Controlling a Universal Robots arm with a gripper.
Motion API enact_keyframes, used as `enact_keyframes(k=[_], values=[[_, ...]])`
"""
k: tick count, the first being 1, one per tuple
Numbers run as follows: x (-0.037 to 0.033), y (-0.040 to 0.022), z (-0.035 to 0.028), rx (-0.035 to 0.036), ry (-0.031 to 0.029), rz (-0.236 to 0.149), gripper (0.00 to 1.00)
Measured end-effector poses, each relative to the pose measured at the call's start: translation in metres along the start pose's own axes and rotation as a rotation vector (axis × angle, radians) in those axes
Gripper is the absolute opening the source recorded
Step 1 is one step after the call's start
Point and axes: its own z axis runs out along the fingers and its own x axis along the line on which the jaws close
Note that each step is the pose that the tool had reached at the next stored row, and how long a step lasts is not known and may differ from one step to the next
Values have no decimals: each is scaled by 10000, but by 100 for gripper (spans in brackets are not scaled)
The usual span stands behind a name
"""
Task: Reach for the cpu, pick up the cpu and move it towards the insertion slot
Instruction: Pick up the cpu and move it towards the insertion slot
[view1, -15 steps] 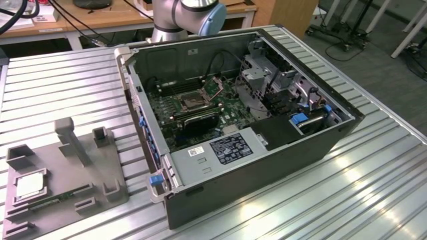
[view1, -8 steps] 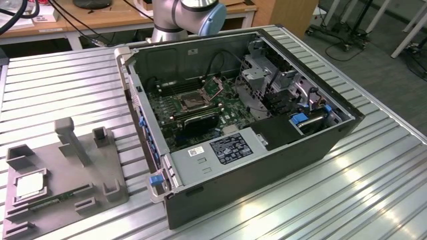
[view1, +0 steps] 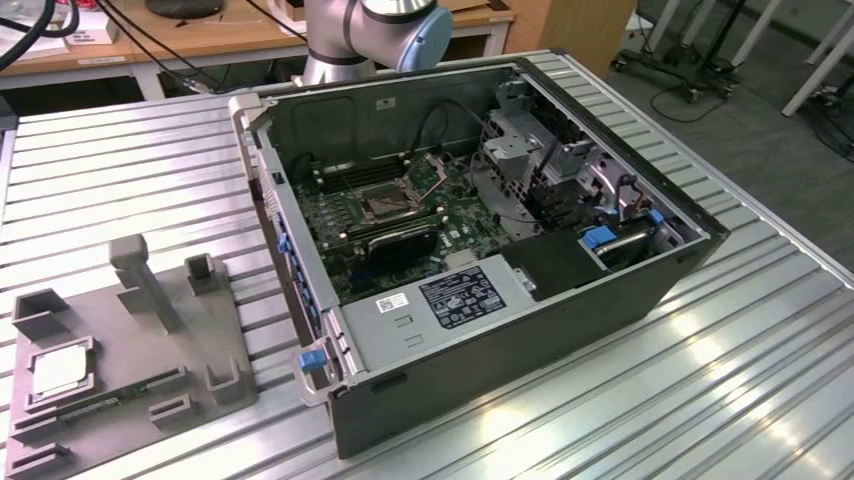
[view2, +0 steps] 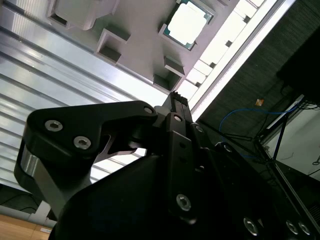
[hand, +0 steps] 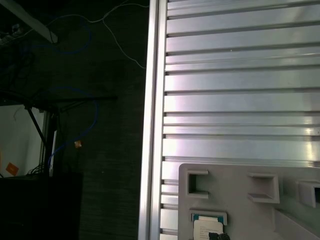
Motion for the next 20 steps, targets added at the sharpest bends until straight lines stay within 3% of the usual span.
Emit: enact_keyframes(k=[11,20], values=[[0,0,4,0,0,0,11],[3,-17,50,1,2,0,11]])
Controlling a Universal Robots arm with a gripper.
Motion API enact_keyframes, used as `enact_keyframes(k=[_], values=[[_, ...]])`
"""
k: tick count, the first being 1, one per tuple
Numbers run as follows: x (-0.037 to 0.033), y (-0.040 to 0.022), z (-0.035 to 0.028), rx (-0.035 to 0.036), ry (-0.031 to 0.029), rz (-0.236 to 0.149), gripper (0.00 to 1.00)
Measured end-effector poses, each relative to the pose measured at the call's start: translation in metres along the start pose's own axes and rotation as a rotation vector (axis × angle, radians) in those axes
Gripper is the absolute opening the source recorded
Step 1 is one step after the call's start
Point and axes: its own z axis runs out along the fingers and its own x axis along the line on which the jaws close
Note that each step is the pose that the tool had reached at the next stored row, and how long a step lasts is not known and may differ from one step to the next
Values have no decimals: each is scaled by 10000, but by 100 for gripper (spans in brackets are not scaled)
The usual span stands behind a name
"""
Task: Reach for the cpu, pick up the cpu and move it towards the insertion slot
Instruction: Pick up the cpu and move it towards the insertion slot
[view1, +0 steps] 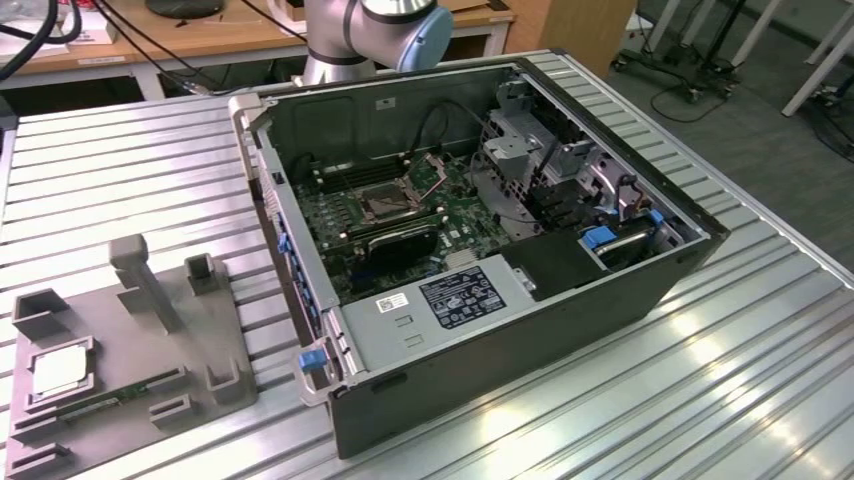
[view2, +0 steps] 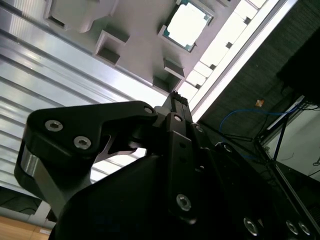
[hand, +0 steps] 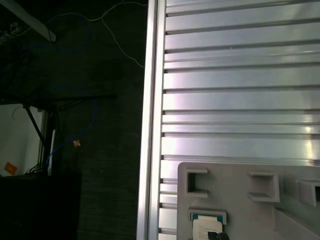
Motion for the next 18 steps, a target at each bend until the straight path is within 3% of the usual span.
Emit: enact_keyframes(k=[14,18], values=[[17,-133,46,-1,-4,0,11],[21,-157,53,-1,-4,0,18]])
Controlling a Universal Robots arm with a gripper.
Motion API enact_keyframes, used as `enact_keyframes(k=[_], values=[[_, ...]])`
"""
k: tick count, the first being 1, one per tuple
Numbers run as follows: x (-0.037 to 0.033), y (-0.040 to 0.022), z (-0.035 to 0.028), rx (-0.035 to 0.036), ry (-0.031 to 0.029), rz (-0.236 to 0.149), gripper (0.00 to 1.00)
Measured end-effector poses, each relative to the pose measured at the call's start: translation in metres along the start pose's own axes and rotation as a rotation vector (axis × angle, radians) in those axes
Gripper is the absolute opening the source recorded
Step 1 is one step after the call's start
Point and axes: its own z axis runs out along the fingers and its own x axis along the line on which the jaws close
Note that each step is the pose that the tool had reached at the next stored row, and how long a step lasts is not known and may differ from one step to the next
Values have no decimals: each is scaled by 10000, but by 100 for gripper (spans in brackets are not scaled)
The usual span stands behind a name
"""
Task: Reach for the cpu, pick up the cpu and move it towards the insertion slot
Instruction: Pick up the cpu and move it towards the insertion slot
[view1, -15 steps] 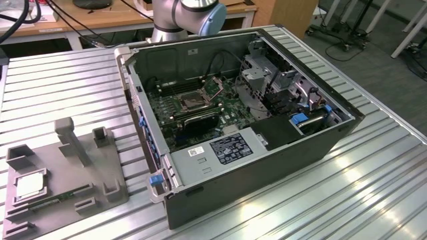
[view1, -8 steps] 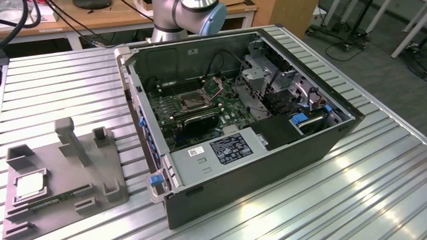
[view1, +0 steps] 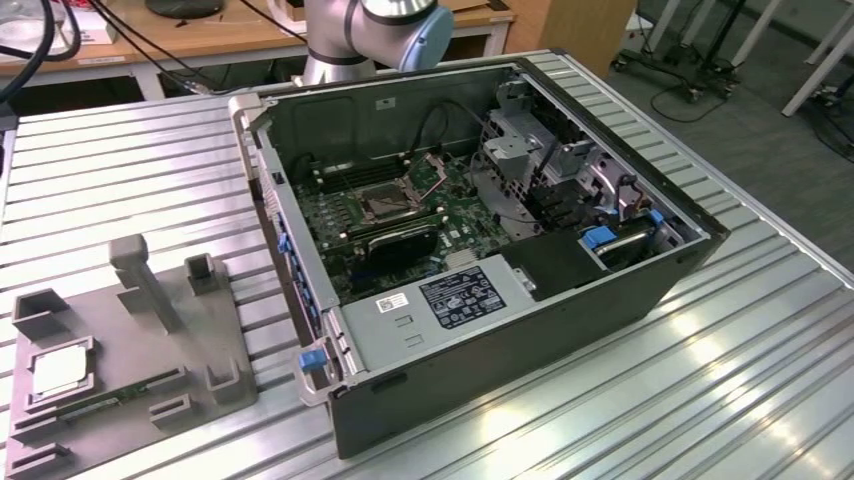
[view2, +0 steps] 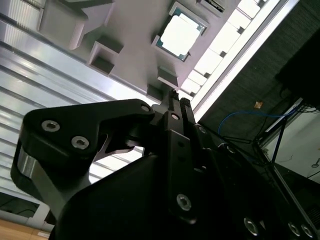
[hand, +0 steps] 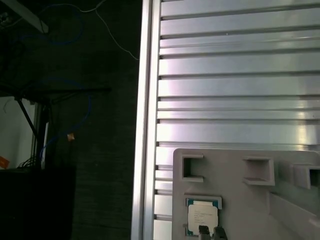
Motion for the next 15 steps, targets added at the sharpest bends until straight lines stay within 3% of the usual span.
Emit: enact_keyframes(k=[7,15], values=[[22,-36,39,0,-2,1,26],[67,-53,173,13,7,-33,40]])
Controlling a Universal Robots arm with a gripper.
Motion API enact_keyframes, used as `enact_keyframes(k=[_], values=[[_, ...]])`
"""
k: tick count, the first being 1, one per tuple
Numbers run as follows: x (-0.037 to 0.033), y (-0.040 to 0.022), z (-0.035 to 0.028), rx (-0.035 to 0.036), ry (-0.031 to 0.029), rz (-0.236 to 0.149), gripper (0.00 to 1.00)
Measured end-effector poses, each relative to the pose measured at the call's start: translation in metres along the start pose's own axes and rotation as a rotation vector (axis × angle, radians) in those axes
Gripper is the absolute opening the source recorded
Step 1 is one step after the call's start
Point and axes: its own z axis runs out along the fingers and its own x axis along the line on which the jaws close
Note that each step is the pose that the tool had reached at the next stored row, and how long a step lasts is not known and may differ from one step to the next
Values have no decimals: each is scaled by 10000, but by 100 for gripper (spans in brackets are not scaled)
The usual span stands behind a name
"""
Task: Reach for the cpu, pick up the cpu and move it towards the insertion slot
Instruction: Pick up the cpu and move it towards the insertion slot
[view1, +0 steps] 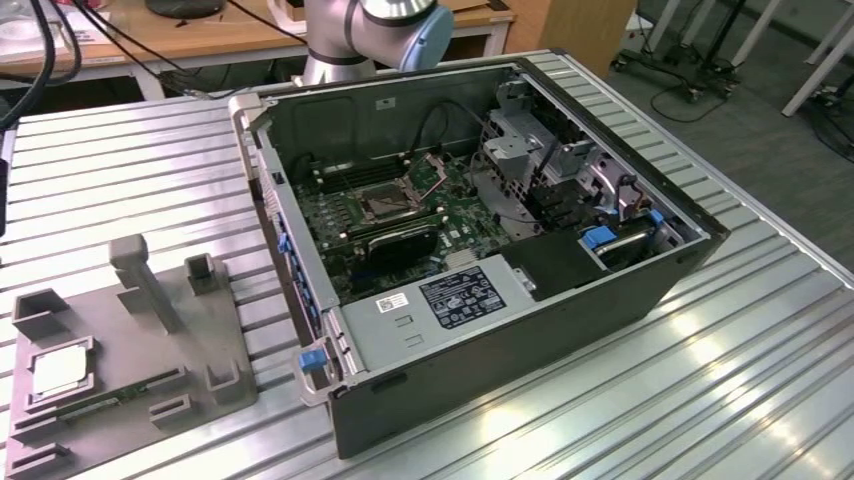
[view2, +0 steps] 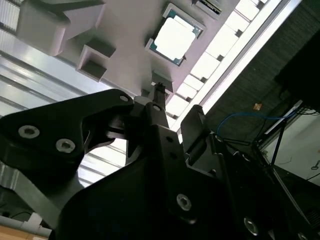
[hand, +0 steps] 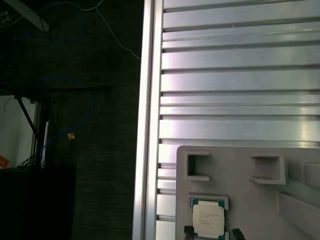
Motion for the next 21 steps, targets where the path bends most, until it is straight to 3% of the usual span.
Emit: enact_keyframes(k=[7,8,13,17,21], values=[[25,-28,127,-1,10,-71,41],[27,-30,145,-1,10,-74,47],[30,-52,219,-1,11,-85,49],[31,-109,291,-1,10,-97,67],[33,-148,354,-2,10,-156,67]])
